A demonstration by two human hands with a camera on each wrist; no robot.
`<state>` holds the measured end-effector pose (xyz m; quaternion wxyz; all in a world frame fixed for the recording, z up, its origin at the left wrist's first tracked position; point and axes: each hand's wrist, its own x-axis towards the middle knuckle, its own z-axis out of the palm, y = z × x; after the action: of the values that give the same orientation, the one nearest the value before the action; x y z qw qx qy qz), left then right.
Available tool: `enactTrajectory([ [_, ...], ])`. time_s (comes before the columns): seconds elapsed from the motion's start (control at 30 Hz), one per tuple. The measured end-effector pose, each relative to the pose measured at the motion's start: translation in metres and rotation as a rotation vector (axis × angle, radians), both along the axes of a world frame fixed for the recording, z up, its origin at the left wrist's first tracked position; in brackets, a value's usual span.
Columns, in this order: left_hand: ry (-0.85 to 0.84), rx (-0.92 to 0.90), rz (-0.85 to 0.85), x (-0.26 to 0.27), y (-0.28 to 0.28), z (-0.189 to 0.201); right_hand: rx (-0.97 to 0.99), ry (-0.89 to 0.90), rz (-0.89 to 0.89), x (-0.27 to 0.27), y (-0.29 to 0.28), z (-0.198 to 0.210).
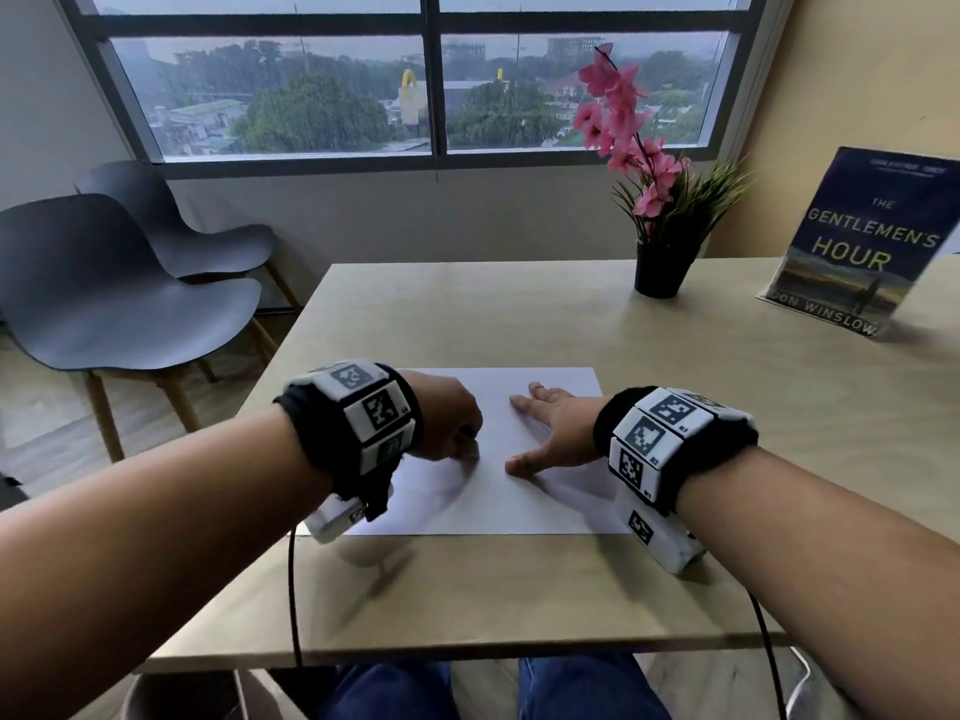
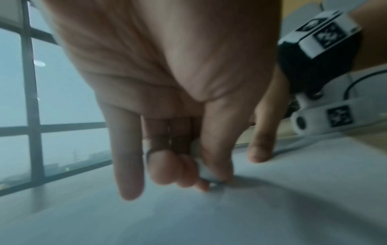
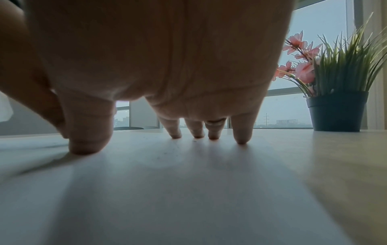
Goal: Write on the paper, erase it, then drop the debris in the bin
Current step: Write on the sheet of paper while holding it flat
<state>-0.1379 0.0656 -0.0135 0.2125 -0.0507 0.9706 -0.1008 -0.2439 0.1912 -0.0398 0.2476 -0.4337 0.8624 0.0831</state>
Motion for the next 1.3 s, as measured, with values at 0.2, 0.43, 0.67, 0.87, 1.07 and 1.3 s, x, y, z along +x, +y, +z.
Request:
enactTrajectory([
  [0.2,-0.033,0.0,-0.029,-0.001,0.011,0.0,-0.013,0.005,0.005,0.0,0.0,-0.001],
  [0.43,-0.055,-0.031,-0.052,0.001,0.019,-0.001,-0.007,0.004,0.0,0.001,0.0,0.0],
  [0.67,-0.029,-0.012,-0.004,0.009,0.008,0.0,0.004,0.009,0.003,0.002,0.001,0.001],
  [0.87,-0.013,0.007,0.027,0.012,-0.001,0.001,0.004,0.002,0.004,0.002,0.0,0.002],
  [1.07,-0.051,-0.011,-0.035,0.02,0.005,-0.006,0.008,0.002,0.005,0.001,0.0,0.001],
  [1.3,-0.028,-0.006,0.002,0.023,-0.005,-0.004,0.004,0.003,-0.003,-0.001,0.0,-0.001],
])
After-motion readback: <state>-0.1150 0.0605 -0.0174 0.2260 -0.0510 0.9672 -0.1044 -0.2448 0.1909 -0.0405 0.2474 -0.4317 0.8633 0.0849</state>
